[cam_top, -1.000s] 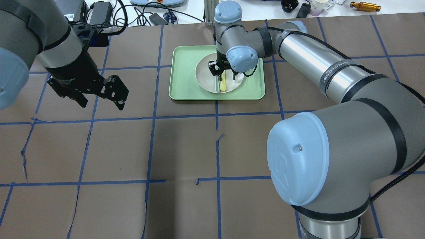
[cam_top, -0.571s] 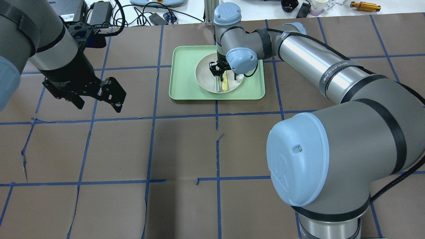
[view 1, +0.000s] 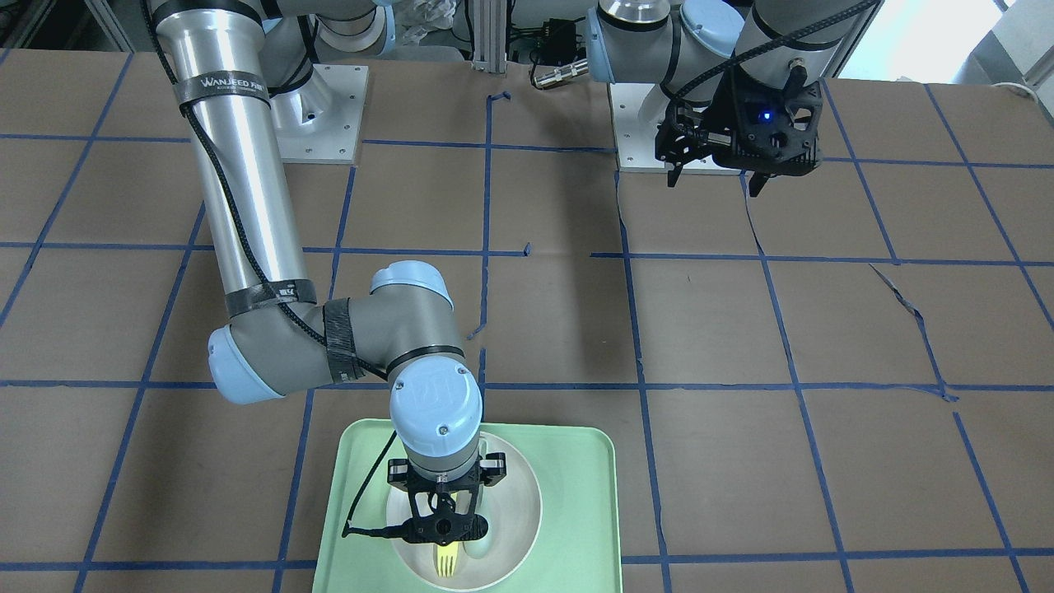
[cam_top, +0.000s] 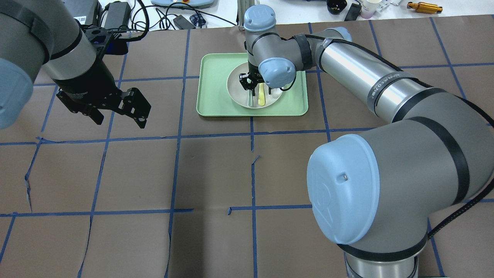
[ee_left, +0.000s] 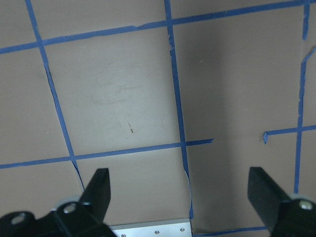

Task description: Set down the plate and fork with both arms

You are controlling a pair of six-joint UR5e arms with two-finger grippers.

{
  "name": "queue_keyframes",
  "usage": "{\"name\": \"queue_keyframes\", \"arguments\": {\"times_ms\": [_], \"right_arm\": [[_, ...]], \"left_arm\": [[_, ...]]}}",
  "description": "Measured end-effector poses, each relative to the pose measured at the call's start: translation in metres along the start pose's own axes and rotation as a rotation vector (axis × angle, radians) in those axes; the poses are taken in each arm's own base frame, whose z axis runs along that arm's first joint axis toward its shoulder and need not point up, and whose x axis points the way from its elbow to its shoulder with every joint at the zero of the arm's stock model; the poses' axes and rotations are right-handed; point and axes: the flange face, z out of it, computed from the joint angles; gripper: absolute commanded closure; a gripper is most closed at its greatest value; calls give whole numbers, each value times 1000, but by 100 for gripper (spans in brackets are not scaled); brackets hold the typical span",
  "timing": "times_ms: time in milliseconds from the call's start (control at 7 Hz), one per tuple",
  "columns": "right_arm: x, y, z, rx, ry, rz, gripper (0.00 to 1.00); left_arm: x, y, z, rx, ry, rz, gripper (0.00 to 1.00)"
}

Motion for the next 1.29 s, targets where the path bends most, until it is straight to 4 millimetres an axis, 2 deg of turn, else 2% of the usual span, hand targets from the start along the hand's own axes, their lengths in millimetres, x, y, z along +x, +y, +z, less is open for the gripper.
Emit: {"name": "queue_keyframes", "arguments": {"times_ms": [143,286,429,857,1000,1143,1286], "right_arm": [[0,1,1,0,3,-1,70],[0,2,2,-2,6,-4,87],[1,3,3,-3,9,-7,93],[1,4,-1,0,10,-7,93],[2,4,-12,14,11,-4,92],[10,4,-33,38,16,12,92],[29,2,-49,53,23,54,92]], "left_arm": [[0,-3,1,15,9,-7,0],[0,-6,2,28,9,-17,0],[-1,-9,2,42,8,-33,0],[0,-10,0,66,10,-58,0],[0,-10,1,65,10,-59,0],[0,-10,2,60,10,-59,0],[0,-10,5,56,10,-59,0]]}}
